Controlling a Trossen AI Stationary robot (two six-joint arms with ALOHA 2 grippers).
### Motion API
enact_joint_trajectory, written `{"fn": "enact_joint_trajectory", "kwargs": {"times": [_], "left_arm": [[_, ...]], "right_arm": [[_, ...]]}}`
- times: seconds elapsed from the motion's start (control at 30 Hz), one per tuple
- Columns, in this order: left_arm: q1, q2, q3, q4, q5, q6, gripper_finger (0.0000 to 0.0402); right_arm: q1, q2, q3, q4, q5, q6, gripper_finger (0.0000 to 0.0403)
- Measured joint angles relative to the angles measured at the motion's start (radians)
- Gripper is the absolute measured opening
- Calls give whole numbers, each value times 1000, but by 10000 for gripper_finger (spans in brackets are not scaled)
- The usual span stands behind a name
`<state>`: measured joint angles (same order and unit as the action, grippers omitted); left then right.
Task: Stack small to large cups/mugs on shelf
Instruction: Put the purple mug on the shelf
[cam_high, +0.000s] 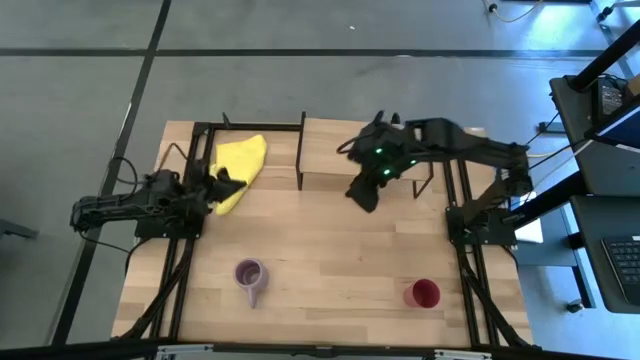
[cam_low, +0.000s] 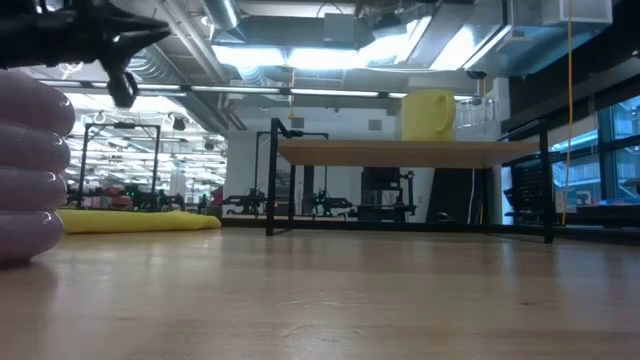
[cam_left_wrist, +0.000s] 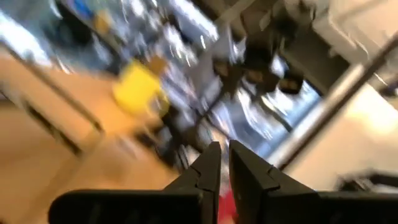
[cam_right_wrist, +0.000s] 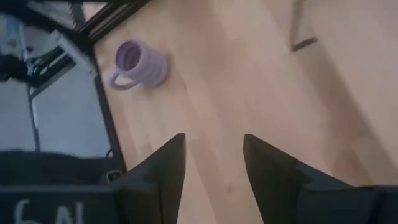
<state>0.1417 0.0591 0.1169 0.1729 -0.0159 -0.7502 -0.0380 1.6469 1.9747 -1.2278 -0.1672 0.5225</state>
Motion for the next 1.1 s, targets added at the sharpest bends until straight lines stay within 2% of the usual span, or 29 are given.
{"fn": "enact_joint_trajectory", "kwargs": {"times": [0.13, 0.23, 0.33, 0.5, 0.67, 0.87, 1.0, 1.1], "left_arm": [[-1, 23, 19, -127, 167, -62, 25], [-1, 70, 139, -327, 252, -20, 19], [-1, 160, 304, -579, 285, 106, 14], [-16, 346, 583, -896, 330, 303, 13], [-117, 573, 732, -1155, 352, 333, 13], [-345, 767, 751, -1123, 342, 223, 13], [-507, 848, 752, -1047, 247, 124, 13], [-586, 899, 752, -1012, 157, 63, 17]], "right_arm": [[4, 41, -1, 5, -63, -2, 163], [3, 57, -1, -1, -70, 1, 163], [3, 59, -1, 0, -70, 26, 163], [3, 59, -1, -6, -44, 33, 163], [3, 59, -1, -50, -44, 29, 163], [14, 59, -1, -148, -43, -3, 163], [48, 59, -1, -224, -39, -31, 163], [91, 57, -1, -222, 7, -49, 163]]}}
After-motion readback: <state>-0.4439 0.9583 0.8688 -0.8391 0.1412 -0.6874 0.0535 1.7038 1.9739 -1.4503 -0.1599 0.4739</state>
